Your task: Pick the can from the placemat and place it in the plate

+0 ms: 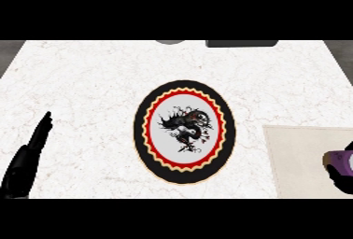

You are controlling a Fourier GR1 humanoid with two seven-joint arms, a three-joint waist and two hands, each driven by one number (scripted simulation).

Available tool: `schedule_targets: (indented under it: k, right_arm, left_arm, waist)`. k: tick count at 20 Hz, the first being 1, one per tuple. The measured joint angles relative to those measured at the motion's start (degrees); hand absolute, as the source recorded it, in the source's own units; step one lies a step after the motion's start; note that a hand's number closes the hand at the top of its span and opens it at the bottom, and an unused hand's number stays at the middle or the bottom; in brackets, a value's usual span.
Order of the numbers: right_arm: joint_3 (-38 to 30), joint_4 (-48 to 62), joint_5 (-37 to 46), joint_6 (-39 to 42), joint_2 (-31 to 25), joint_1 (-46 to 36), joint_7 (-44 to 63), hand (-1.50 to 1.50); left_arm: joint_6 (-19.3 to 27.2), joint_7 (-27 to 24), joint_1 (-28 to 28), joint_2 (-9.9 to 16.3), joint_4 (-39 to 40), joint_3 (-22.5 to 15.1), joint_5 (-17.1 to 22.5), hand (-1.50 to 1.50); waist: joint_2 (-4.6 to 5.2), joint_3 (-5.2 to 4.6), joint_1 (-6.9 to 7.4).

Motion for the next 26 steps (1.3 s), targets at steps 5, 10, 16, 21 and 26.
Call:
schedule_targets:
  k: [5,10,16,21,26]
  right_arm:
    - [-1.7,-14.7,1.7,-3.1,1.1,3.3,1.8,1.50]
    - [0.8,-28.7,-0.3,-1.3,2.6,2.7,2.9,1.50]
    - [8.2,-34.0,-2.0,3.2,4.3,-3.6,8.6,1.50]
    - [18.2,-33.9,-1.5,6.6,7.5,-15.2,19.5,1.50]
    - [26.5,-28.5,4.1,7.9,13.9,-28.8,29.1,1.50]
  left_arm:
    - [-0.8,0.7,-0.1,0.8,-0.4,1.1,0.5,0.00]
    - [-0.4,0.5,-0.5,-0.1,0.1,0.6,-0.2,0.00]
    - [-0.5,1.4,-1.9,-0.6,-0.1,0.0,-1.2,0.00]
    - [-1.0,1.2,-2.1,-0.9,-0.1,-0.2,-1.4,0.00]
    - [-2.1,0.6,-2.2,-0.5,0.2,0.6,-1.2,0.00]
  waist:
    - [0.01,0.14,-0.09]
    - [0.09,0.17,0.28]
    - [0.27,0.17,1.02]
    - [0.35,0.15,1.78]
    - [0.41,0.15,2.06]
